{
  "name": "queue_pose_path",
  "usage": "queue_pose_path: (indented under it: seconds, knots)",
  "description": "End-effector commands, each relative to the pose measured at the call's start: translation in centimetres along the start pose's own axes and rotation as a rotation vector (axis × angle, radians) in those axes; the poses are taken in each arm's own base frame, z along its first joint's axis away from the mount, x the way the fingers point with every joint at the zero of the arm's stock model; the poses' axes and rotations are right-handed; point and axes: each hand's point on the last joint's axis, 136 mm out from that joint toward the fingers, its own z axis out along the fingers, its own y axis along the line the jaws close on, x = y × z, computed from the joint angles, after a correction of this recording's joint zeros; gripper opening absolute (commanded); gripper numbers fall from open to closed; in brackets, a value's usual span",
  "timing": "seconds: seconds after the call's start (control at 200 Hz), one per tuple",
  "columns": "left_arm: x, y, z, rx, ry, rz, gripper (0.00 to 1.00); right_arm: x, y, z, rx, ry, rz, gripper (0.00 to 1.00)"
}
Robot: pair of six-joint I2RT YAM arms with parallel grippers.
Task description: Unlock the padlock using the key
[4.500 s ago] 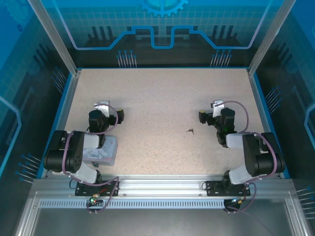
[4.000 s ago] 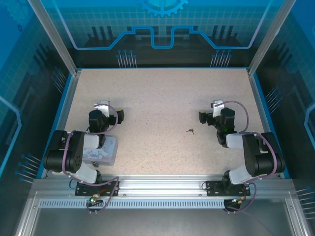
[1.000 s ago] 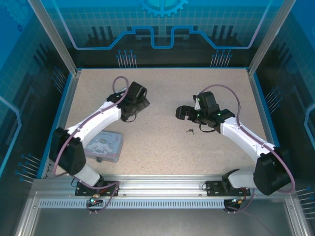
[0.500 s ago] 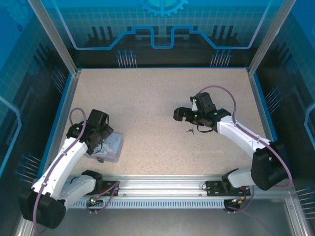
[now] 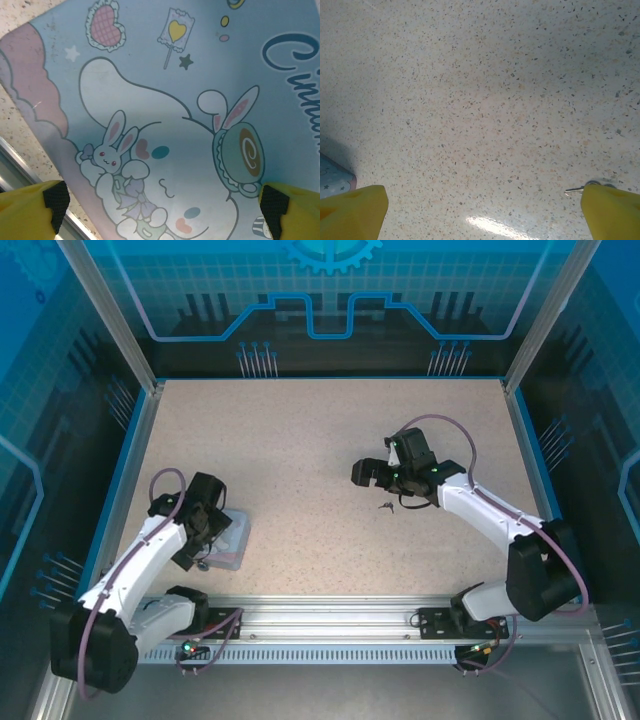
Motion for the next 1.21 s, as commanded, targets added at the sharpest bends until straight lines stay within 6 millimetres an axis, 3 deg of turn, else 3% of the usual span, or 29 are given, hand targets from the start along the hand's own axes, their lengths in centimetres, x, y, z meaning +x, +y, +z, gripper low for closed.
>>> queue_pose_path:
  seconds: [0.0, 0.245, 0.395, 0.595, 0.725, 0.895, 1.045, 1.201]
  knots:
    - [0.3, -1.2, 0.9, 0.029, 0.031, -0.010, 0.99, -1.0, 0.6, -0.1, -0.022, -0.005, 0.000, 1.00]
    - [0.7, -6.3, 0.6, 0.145, 0.046, 0.035, 0.99, -1.1, 0.5, -0.1, -0.015, -0.006, 0.011, 1.00]
    - [2.6, -12.0, -0.5, 0.240, 0.051, 0.099, 0.99, -1.2, 0.5, -0.2, -0.012, -0.006, 0.022, 1.00]
    - [7.2, -21.2, -3.0, 0.377, 0.094, 0.215, 0.99, -1.2, 0.2, -0.6, 0.014, -0.001, 0.027, 1.00]
    - [8.7, -24.2, -5.4, 0.455, 0.113, 0.271, 0.99, -0.7, 0.5, -1.2, -0.004, 0.017, 0.038, 1.00]
    - [7.5, -24.0, -7.5, 0.534, 0.062, 0.309, 0.99, 0.5, 1.6, -1.7, -0.055, 0.041, 0.058, 1.00]
    - [3.8, -23.8, -7.1, 0.569, -0.012, 0.302, 0.99, 1.5, 2.4, -0.8, -0.082, 0.075, 0.083, 1.00]
    - [-0.4, -25.7, -6.0, 0.629, -0.065, 0.318, 0.99, 2.0, 3.3, 0.2, -0.122, 0.095, 0.122, 1.00]
